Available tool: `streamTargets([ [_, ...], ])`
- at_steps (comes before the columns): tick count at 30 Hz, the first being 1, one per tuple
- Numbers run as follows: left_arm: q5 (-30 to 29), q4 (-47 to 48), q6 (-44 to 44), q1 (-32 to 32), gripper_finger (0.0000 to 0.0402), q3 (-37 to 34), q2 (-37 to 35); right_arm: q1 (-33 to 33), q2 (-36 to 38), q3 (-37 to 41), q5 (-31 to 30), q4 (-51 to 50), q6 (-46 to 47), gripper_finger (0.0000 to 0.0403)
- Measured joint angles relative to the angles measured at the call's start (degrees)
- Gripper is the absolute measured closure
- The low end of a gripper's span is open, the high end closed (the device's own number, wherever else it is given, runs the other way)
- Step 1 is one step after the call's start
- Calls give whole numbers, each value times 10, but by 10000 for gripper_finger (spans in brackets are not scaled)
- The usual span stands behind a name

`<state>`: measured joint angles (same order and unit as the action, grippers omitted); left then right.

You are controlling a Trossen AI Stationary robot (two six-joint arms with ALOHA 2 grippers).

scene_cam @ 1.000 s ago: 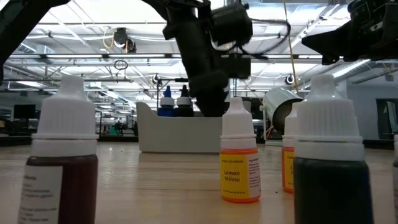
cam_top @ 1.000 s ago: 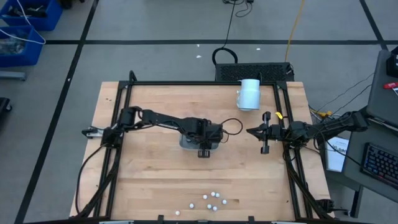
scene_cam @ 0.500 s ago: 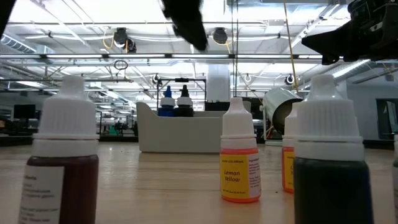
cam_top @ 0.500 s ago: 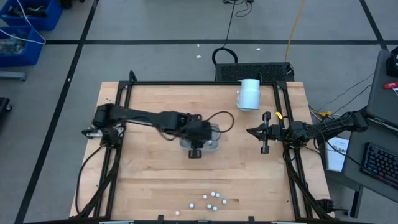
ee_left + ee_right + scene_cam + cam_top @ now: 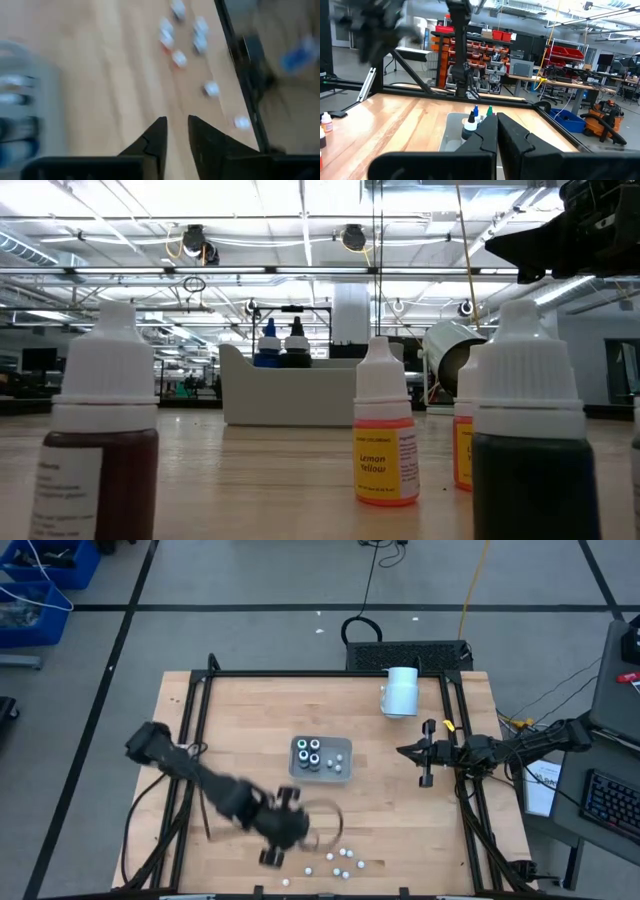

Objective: Pick & Place food coloring
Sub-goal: Put the small yellow food coloring bottle into the gray bin

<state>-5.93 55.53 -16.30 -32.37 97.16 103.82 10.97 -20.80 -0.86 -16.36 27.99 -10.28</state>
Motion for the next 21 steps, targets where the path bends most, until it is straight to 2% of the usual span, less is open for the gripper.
streamTargets([
  [3, -1, -2, 31, -51, 372, -1, 44, 0, 0, 0, 0, 0, 1, 403],
  [6, 3, -21, -24, -80, 392, -1, 81, 0, 0, 0, 0, 0, 2, 403],
  [11, 12, -48, -111, -95, 357, -1, 135, 0, -2, 0, 0, 0, 2, 403],
  [16, 22, -61, -119, -109, 311, -1, 167, 0, -4, 0, 0, 0, 13, 403],
  [21, 34, -65, -115, -108, 248, -1, 169, 0, -4, 0, 0, -1, 23, 403],
])
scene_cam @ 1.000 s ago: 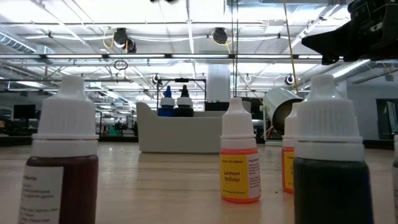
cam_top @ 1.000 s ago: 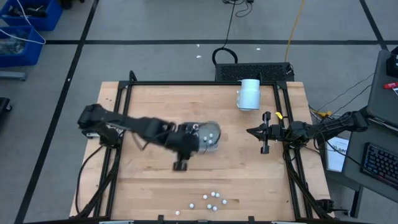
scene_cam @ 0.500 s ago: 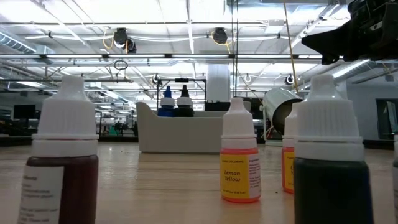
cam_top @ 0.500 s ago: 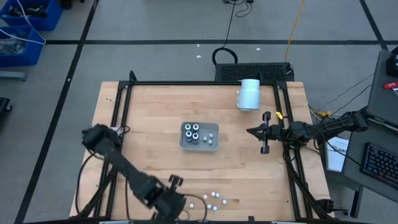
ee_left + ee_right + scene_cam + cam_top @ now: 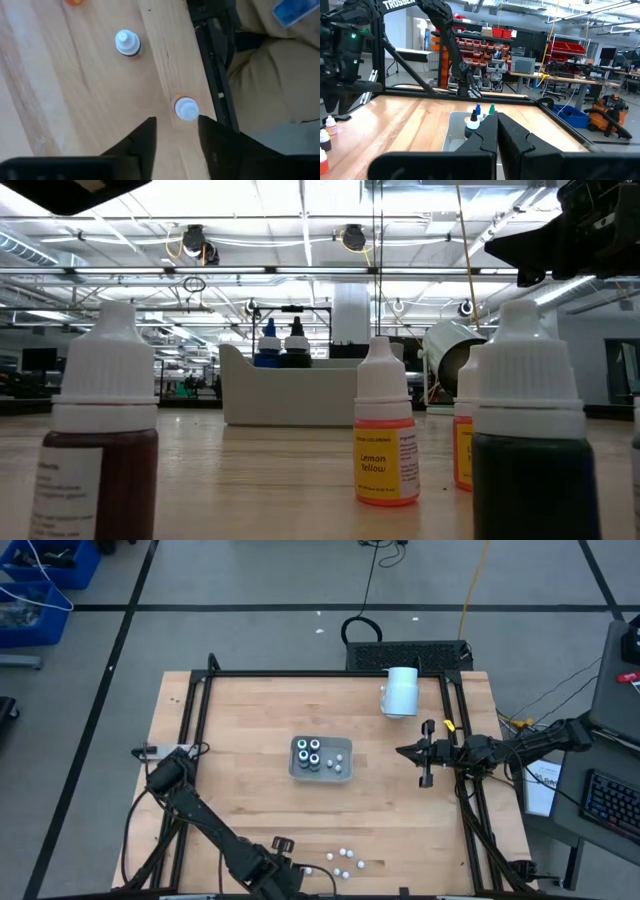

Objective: Pick & Place food coloring
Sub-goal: Put the small yellow food coloring bottle into the gray bin

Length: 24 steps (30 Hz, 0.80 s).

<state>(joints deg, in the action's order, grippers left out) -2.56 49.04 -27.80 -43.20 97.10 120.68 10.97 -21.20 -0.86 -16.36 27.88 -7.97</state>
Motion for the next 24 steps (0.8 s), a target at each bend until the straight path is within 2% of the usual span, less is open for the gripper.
streamTargets([
  [5, 21, -11, 16, 1, 188, 0, -1, 0, 0, 0, 0, 0, 0, 403],
  [9, 26, -53, 42, 2, 161, 0, 9, 0, 0, 0, 0, 0, -1, 403],
  [20, 52, -62, 81, 19, 153, 0, 36, 0, 0, 0, 0, 2, -2, 403],
  [24, 81, -60, 82, 21, 153, 0, 55, 0, 0, 0, 0, 2, -2, 403],
])
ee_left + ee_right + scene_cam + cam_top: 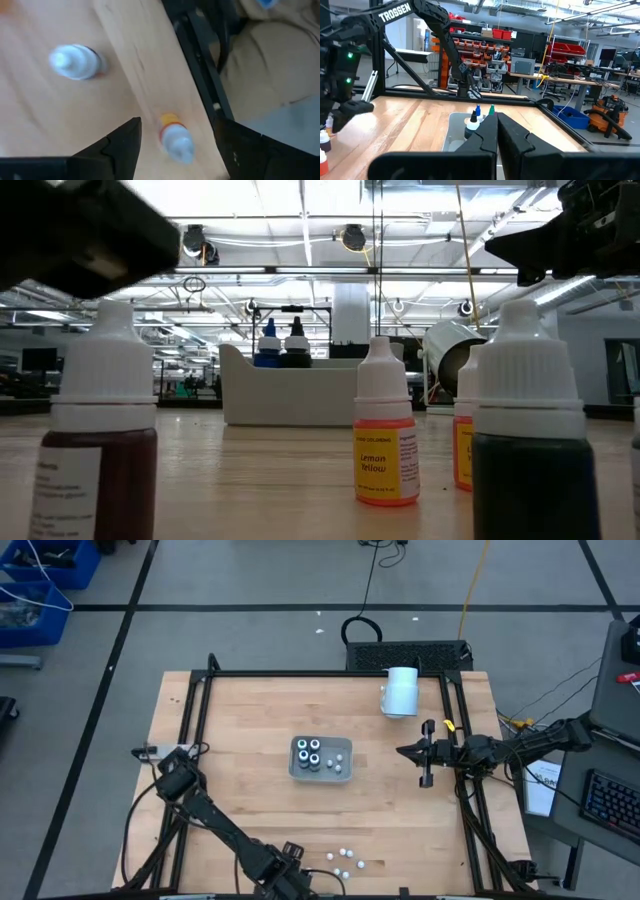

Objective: Pick & Place food coloring
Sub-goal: Put the small yellow food coloring bottle into the gray bin

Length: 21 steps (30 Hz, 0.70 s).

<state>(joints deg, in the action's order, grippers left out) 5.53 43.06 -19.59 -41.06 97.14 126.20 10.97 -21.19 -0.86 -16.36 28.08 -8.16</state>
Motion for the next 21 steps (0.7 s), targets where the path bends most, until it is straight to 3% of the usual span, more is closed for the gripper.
streamTargets([
  [7, 20, -5, 0, 1, 168, 0, 10, 0, 0, 0, 0, 0, 0, 403],
  [21, 38, 8, -22, 13, 259, 0, 9, 0, 0, 0, 0, 0, 0, 403],
])
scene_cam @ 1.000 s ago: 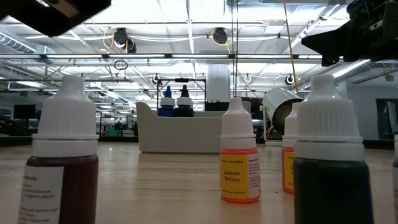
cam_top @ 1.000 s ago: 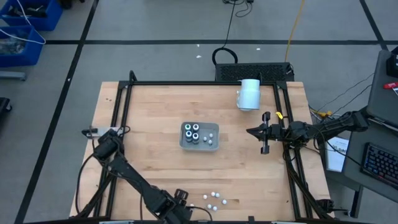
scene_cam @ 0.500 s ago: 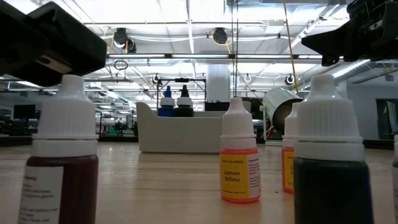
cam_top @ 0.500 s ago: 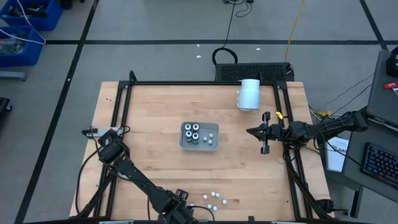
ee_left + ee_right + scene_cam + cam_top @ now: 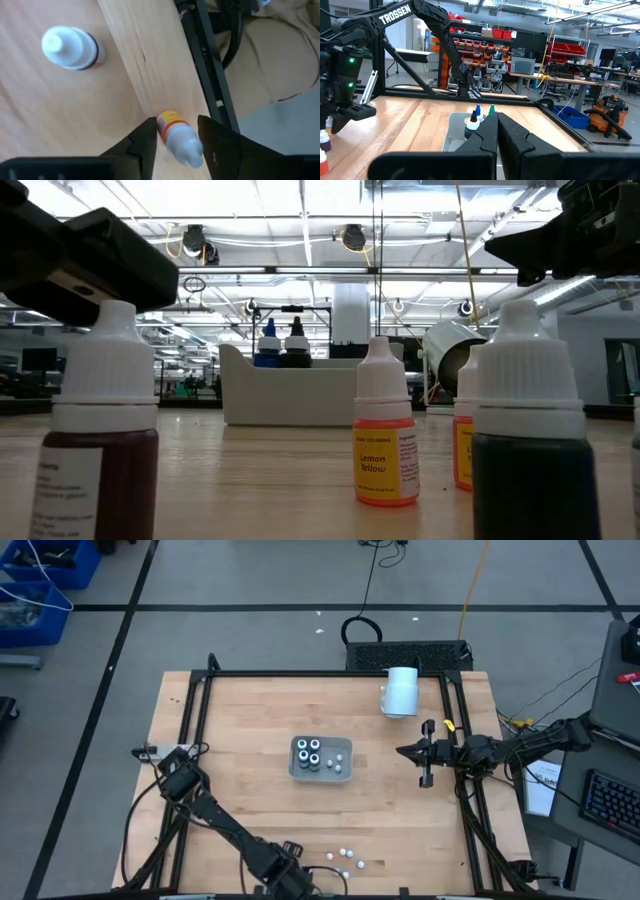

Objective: Pick & Place food coloring
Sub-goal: Put the small yellow food coloring bottle into the gray bin

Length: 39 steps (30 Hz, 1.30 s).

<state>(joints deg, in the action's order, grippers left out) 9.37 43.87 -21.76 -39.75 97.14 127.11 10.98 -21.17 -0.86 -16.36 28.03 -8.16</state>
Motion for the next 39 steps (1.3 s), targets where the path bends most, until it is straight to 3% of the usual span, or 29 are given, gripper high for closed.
streamTargets([
  [17, 5, 15, -7, 10, 312, 0, -1, 0, 0, 0, 0, 0, 0, 403],
  [24, -48, 18, 3, 10, 317, 0, -17, 0, 0, 0, 0, 0, 0, 403],
  [30, -84, 48, 22, 23, 318, 0, -79, 0, 0, 0, 0, 0, 0, 403],
  [39, -216, 63, 112, 137, 318, 0, -207, 0, 0, 0, 0, 3, 0, 403],
])
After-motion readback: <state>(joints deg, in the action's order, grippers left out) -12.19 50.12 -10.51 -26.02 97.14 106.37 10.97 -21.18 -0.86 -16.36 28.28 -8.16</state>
